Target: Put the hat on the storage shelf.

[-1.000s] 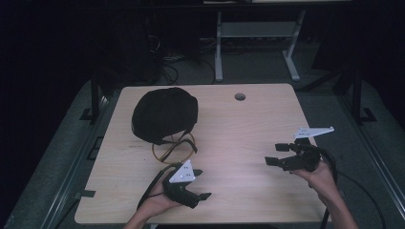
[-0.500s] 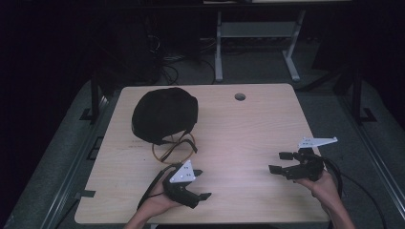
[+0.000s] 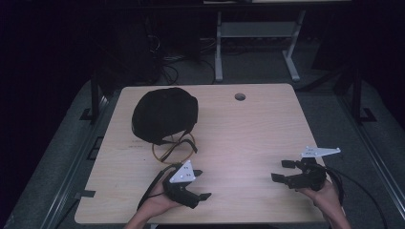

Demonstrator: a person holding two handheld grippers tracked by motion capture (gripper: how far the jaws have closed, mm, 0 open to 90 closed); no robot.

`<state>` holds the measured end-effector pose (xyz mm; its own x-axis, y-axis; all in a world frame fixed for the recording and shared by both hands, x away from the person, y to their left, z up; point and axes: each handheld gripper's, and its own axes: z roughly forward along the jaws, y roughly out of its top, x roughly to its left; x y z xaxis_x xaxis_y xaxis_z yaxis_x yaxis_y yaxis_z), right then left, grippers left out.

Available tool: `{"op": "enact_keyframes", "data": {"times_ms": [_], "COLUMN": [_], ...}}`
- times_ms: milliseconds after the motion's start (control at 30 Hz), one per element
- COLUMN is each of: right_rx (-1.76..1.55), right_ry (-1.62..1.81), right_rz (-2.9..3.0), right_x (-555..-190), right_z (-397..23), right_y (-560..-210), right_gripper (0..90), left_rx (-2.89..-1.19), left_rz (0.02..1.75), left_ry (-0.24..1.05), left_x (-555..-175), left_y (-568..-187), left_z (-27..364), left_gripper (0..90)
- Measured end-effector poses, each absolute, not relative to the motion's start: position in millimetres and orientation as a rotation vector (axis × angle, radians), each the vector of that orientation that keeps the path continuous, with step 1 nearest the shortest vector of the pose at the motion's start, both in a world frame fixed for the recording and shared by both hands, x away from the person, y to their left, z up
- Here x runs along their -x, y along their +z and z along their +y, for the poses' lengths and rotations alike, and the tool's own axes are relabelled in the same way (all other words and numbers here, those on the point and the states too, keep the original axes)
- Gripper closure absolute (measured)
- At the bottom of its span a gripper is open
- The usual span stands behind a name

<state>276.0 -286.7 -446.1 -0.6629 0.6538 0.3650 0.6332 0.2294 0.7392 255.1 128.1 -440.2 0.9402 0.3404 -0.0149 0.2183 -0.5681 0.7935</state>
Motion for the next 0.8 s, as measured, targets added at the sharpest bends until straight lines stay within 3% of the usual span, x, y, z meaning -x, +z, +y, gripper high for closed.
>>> {"op": "enact_keyframes", "data": {"times_ms": [800], "right_rx": [-1.254], "right_ry": [1.435], "right_rz": [2.453], "right_x": [-242.5], "right_z": [-281.1], "right_y": [-467.1], "right_gripper": [14.7], "left_rx": [-2.177], "left_rz": [0.404], "left_ry": [0.176], "left_x": [-254.9], "left_y": [-437.6], "left_z": [127.0], "left_gripper": [21.4]}}
